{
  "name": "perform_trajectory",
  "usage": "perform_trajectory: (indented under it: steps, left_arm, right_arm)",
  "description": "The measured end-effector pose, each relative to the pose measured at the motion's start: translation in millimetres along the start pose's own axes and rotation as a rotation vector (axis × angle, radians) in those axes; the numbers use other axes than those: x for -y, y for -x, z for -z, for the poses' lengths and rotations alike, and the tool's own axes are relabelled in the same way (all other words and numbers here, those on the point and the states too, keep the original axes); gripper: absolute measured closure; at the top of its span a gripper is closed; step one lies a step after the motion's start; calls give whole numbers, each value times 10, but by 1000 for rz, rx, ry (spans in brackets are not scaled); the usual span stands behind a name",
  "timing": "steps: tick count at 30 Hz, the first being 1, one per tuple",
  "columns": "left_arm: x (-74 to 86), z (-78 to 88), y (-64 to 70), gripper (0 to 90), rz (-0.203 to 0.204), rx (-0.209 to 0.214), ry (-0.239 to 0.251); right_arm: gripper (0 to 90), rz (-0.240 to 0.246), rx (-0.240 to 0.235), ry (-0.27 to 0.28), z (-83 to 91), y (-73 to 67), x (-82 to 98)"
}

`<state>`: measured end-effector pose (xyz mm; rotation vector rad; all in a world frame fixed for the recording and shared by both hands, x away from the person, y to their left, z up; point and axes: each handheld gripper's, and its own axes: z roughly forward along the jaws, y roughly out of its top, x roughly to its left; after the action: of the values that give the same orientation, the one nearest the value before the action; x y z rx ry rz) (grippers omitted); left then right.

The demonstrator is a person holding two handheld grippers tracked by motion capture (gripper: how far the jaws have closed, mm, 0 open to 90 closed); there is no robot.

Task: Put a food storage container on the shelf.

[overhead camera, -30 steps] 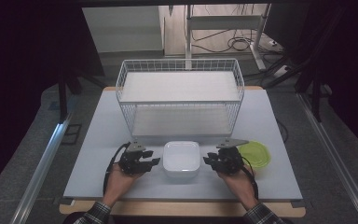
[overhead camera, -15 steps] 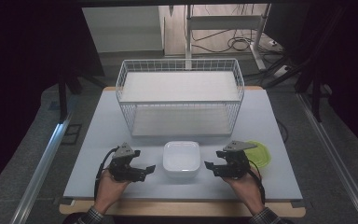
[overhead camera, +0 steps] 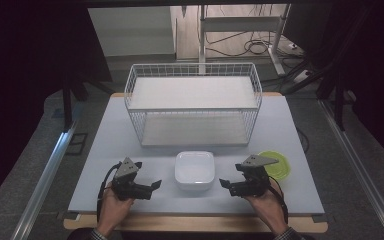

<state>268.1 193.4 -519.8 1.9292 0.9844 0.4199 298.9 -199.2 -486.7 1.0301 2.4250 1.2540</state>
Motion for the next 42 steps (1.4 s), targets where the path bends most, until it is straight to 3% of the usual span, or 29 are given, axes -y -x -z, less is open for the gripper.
perform_trajectory:
  steps: [9, 11, 18, 21, 26, 30, 38, 42]
  left_arm:
    - [-21, -46, 44, 22, -23, 17, -26]
    - [-47, -48, 60, 27, -15, 36, -33]
    - [-130, -50, 74, 22, -16, 41, -52]
    - [-203, -42, 73, 19, 3, 86, -28]
    - [-267, -72, 108, 41, -13, 99, -37]
    - [-333, -136, 150, 81, -40, 117, -43]
    - [-425, -235, 157, 109, -22, 161, -30]
    - [-447, -281, 147, 125, -29, 174, -30]
  right_arm:
    - [83, 55, 16, -2, -83, -44, -2]
    - [83, 56, 17, 4, -81, -46, -8]
    - [85, 49, 13, 15, -86, -57, -50]
    - [59, 61, 6, 15, -104, -92, -90]
    - [35, 78, 4, 2, -132, -127, -134]
    - [78, 72, 12, 6, -138, -125, -182]
    - [217, 49, -35, 15, -158, -108, -302]
    - [240, 41, -49, 11, -189, -106, -334]
